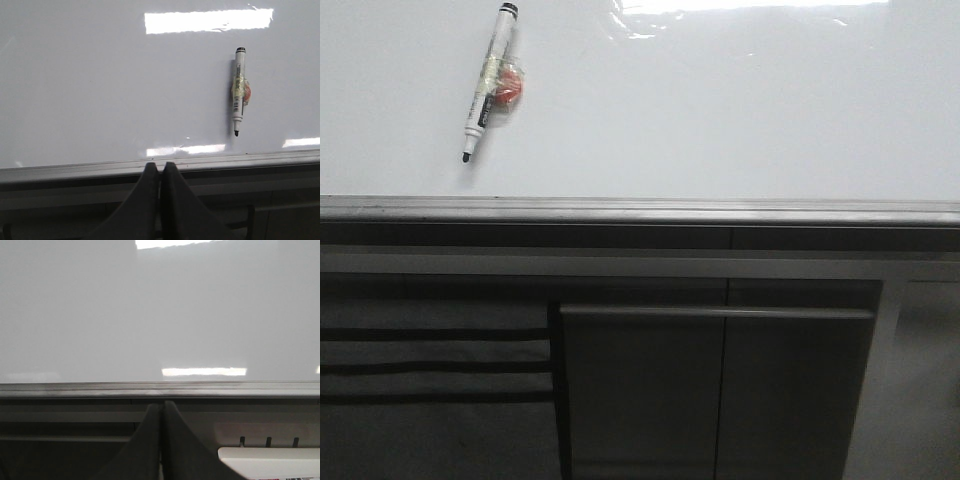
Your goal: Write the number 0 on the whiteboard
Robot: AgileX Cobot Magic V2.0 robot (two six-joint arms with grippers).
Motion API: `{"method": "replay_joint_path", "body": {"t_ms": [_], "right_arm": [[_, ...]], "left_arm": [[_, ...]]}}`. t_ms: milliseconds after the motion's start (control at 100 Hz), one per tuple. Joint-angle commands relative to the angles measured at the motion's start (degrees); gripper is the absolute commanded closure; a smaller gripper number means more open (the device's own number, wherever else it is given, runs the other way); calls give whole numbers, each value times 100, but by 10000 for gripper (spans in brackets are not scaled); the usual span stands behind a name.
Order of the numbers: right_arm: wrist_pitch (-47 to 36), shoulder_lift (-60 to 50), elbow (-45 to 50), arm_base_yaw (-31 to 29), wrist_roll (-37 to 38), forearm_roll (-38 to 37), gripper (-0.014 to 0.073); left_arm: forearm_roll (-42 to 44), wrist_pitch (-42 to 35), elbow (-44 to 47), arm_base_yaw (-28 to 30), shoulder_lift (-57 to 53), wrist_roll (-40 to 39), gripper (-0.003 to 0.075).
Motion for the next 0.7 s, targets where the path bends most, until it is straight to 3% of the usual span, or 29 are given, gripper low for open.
{"method": "replay_joint_path", "body": {"t_ms": [0, 690], "right_arm": [[-420, -94, 68, 6, -38, -69, 666], [-608, -94, 68, 6, -38, -69, 666]], "left_arm": [[-48, -425, 140, 10, -142, -50, 741], [-48, -550, 140, 10, -142, -50, 741]]}}
